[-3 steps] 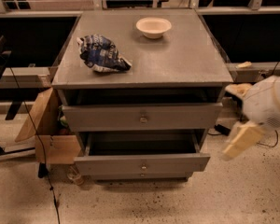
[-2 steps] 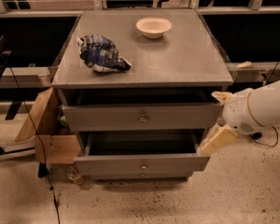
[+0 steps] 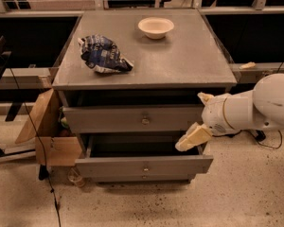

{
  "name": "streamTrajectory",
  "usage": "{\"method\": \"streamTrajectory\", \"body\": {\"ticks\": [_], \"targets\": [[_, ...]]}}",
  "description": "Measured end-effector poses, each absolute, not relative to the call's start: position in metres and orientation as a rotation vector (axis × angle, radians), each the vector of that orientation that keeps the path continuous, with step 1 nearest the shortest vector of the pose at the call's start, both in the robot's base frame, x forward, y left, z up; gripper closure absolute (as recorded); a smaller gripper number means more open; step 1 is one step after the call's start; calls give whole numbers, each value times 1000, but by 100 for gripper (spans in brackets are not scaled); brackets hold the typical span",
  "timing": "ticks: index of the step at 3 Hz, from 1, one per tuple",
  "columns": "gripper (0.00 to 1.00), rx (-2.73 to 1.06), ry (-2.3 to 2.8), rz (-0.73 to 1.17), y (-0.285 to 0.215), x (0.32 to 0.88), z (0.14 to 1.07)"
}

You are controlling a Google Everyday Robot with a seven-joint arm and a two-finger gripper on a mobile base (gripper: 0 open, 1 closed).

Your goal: Open top drawer

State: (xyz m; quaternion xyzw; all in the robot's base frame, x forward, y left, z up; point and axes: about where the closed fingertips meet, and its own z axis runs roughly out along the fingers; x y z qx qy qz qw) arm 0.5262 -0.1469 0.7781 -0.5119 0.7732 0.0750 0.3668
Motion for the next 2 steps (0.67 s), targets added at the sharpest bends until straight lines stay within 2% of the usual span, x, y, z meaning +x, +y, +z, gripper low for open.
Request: {"method": "streamTrajectory", "body": {"ticks": [2], "targets": [[0,-1386,1970,241,-134,537,760]]}}
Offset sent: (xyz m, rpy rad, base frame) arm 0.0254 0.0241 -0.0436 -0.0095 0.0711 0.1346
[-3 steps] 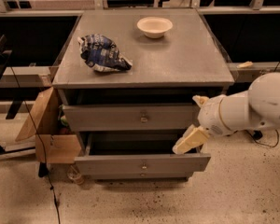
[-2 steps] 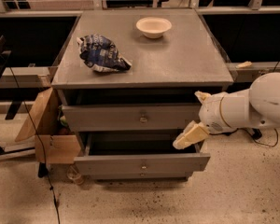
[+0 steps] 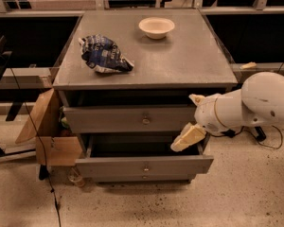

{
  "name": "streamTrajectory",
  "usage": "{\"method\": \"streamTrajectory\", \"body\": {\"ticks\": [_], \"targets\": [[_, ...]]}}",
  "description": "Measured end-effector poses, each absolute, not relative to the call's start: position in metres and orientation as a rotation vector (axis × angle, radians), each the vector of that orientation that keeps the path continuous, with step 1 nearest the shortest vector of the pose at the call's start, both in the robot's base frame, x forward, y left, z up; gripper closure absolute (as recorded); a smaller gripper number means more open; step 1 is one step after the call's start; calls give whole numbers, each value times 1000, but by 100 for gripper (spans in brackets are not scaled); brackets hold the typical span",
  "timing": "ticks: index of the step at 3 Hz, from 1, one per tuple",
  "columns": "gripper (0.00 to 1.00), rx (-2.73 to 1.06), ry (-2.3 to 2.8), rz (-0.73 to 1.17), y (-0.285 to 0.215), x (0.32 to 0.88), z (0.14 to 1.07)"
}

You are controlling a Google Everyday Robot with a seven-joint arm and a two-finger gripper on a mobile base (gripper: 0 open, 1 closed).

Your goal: Open top drawer

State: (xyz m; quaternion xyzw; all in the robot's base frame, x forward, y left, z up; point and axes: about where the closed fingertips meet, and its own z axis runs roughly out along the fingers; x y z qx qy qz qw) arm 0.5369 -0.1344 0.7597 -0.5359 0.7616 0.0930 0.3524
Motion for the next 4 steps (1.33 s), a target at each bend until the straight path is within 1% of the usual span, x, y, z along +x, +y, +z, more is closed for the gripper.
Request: {"method": "streamTrajectory", "body": {"ticks": [1,4], "targets": [[0,-1447,1966,271,-121,550,733],[0,-1503,1914,351,-57,600,691]]}}
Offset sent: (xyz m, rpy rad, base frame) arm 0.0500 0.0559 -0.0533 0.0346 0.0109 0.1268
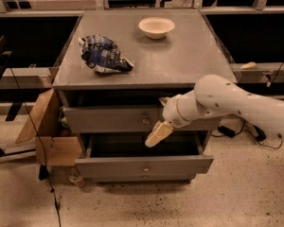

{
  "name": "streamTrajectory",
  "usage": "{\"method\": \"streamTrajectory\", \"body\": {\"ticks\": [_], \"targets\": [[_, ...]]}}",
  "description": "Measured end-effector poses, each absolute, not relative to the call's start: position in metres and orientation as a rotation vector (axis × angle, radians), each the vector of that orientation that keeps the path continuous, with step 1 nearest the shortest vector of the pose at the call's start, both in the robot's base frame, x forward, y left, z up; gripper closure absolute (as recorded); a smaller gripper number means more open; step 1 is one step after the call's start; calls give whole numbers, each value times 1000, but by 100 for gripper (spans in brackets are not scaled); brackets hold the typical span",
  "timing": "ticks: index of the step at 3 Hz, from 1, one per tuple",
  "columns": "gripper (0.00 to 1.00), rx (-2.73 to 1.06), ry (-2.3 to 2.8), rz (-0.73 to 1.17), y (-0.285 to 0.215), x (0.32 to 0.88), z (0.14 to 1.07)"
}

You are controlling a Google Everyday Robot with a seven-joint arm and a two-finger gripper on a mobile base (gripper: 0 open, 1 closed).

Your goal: Open top drawer

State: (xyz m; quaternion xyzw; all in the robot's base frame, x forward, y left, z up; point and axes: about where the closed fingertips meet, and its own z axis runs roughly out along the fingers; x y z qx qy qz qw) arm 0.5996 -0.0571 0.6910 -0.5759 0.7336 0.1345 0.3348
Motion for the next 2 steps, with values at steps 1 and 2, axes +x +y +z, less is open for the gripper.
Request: {"method": "streamTrajectory", "body": {"ticks": [1,2], "targets": [[0,-1494,1887,363,-42,612,683],[16,-1465,1854,353,-34,620,680]]}}
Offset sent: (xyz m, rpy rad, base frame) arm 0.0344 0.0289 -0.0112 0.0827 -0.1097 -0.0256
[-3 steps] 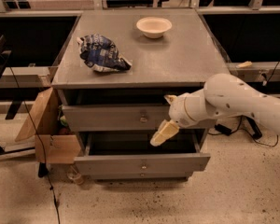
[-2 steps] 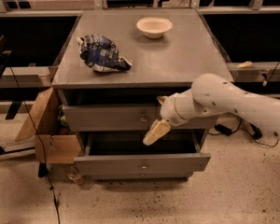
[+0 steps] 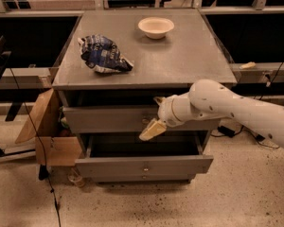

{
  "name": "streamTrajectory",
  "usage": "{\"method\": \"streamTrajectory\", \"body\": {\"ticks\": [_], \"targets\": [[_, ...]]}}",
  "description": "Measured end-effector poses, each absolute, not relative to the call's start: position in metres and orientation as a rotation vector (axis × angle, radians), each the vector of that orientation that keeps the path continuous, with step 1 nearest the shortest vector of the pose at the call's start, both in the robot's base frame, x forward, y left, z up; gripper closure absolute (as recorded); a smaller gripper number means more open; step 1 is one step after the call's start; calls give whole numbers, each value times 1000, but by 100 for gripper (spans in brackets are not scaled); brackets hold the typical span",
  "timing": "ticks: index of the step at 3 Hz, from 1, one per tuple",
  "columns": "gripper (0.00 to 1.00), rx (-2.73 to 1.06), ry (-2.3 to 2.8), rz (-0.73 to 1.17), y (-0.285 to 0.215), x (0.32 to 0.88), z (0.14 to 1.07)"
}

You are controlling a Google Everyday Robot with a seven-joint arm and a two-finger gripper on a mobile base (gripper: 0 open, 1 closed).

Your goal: Open top drawer

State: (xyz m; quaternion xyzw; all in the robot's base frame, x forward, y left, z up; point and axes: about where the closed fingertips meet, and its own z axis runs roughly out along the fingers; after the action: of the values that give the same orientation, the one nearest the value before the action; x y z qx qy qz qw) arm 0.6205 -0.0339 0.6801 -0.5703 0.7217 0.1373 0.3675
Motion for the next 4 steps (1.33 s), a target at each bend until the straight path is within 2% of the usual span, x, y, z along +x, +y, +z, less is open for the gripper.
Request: {"method": "streamTrajectory", "body": {"ticks": [3,4], "targets": [[86,-1433,1828,328,-39,630,690],[100,-1433,1828,328,-42,630,696]]}}
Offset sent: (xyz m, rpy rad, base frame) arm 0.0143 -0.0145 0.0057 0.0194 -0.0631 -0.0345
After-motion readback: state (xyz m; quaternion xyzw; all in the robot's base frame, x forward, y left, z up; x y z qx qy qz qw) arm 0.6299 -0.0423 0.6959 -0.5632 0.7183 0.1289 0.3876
